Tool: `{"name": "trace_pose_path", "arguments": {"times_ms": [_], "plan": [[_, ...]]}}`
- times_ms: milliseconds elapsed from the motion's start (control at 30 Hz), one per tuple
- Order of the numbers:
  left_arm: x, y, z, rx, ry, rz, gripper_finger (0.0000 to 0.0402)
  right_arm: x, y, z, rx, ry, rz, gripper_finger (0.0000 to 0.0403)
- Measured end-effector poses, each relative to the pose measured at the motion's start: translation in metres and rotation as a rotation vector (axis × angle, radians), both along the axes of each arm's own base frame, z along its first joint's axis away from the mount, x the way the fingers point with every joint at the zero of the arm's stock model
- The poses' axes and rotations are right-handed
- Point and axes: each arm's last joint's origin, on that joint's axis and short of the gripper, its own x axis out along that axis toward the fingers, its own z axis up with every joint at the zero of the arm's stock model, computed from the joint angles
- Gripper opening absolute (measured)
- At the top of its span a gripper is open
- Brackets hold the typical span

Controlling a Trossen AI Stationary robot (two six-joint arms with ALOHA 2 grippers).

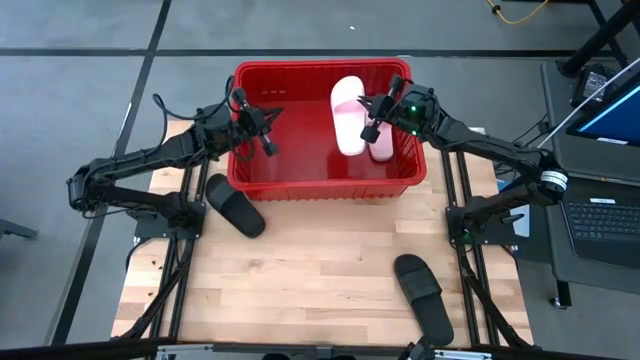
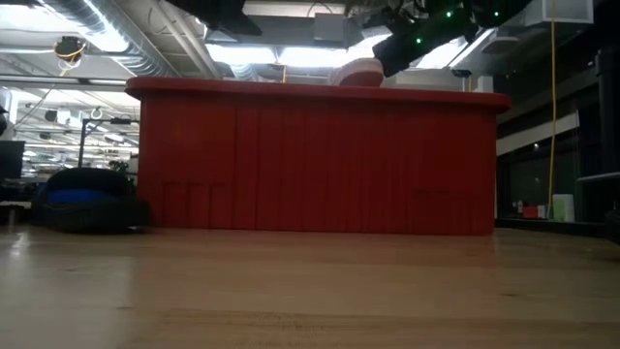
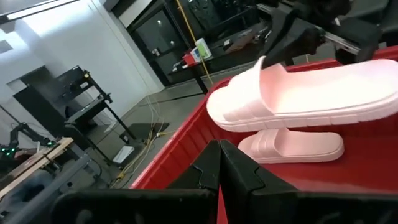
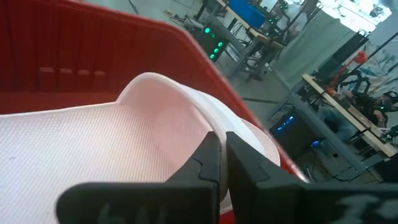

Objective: Pick and place slides into bin
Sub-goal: Put the pink slide into the red bin

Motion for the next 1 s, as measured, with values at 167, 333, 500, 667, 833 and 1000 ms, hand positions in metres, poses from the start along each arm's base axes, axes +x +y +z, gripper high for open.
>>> {"name": "trace_pose_path", "arguments": {"times_ms": [167,333,500,667,833,1000], "plan": [[-0.002,0.004,0.000,0.000,0.000,0.019,0.0001,-0.001,0.000,-0.018,0.009,0.008,-0.001,0.0013],[-0.006,0.013,0.000,0.028,0.028,0.057,0.0003,-0.003,-0.001,-0.026,0.003,-0.002,-0.008,0.0013],[-0.010,0.021,-0.001,0.027,0.031,0.095,0.0001,-0.003,-0.001,-0.025,-0.005,-0.013,-0.009,0.0013],[-0.014,0.026,-0.001,-0.015,-0.012,0.128,0.0002,-0.003,-0.003,-0.026,0.025,-0.033,-0.019,0.0013],[-0.016,0.029,0.002,-0.045,-0.078,0.147,0.0002,-0.002,-0.012,-0.037,0.108,-0.045,-0.031,0.0013],[-0.015,0.029,0.005,-0.034,-0.117,0.145,0.0001,0.004,-0.022,-0.055,0.156,0.008,-0.010,0.0013]]}}
